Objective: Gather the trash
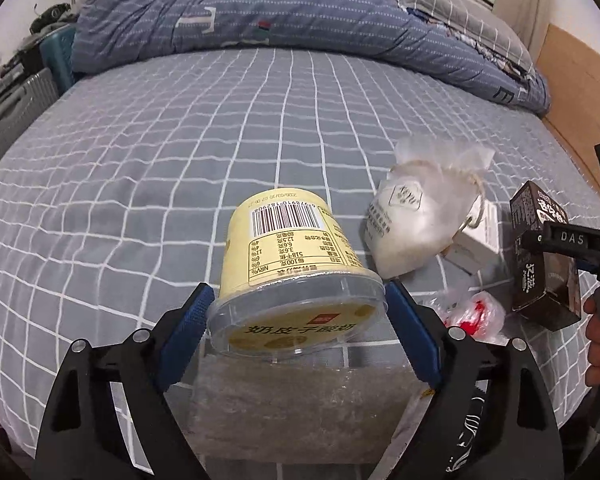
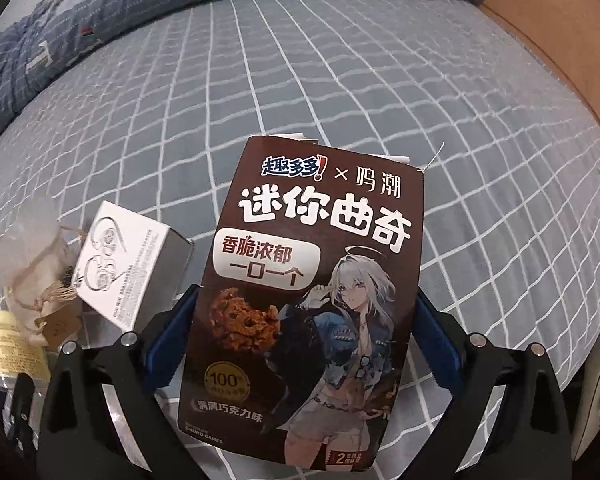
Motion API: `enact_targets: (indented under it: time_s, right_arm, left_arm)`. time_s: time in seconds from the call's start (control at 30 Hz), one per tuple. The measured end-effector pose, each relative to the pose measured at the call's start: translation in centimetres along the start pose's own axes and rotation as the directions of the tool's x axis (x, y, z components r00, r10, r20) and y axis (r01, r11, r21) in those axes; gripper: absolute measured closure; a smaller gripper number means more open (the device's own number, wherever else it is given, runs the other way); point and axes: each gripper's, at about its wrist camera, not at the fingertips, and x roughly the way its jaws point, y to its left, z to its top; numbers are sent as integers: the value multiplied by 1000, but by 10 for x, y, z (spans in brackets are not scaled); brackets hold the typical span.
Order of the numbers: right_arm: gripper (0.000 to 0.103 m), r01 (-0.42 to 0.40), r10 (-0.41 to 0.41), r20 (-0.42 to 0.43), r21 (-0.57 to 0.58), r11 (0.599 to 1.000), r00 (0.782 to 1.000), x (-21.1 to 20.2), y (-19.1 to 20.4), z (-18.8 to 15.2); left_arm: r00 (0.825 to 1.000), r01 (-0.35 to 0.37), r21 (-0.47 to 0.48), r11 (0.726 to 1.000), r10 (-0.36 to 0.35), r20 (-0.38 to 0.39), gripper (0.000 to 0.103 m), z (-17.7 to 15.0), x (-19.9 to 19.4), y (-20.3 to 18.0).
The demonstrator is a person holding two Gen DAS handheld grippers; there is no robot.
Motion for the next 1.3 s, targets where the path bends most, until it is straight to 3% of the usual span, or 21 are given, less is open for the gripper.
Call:
enact_targets:
  time_s: [0.17,0.57,1.3]
  right_arm:
    - [9,-1,4,63,-39,999,998,-30,10,-13]
    - [10,14,29,248,-169,986,968,-94,30,-63]
    - [10,-47,121,315,-232,971,942,-141,1,-142]
  left_arm:
    - [1000,4,-5,1000,-3,28,18,4,-12,1]
    - [995,29,10,1000,-30,94,18,6,-48,-4]
    - [990,50,70,996,-59,125,18,-41,-98,-38]
